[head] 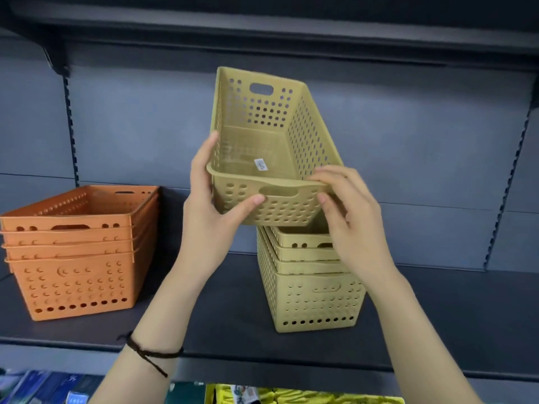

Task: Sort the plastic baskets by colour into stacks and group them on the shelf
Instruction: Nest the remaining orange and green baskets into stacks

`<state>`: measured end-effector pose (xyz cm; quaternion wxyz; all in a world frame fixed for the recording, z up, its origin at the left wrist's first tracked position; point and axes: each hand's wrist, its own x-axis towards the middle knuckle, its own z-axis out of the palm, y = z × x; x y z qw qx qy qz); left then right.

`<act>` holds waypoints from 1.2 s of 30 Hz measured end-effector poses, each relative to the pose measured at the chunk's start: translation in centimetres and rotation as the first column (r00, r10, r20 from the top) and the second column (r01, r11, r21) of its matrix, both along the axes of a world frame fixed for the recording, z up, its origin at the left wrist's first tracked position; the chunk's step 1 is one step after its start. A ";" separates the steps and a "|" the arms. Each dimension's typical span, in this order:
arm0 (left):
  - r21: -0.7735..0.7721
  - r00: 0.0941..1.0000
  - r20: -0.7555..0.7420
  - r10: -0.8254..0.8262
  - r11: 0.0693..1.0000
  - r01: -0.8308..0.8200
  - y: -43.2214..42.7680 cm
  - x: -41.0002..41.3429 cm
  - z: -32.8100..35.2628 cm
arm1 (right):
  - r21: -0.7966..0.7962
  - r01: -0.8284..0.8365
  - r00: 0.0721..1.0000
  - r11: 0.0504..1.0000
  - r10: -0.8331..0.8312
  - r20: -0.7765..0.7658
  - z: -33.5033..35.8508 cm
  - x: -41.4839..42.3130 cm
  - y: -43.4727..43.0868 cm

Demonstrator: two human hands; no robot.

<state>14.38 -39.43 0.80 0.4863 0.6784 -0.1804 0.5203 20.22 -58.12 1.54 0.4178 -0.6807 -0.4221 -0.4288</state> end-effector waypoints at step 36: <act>0.032 0.962 -0.274 0.003 0.999 0.006 -3.1 4.2 -1.4 | 0.304 -0.202 0.842 0.931 0.324 -0.431 -3.3 5.9 -5.1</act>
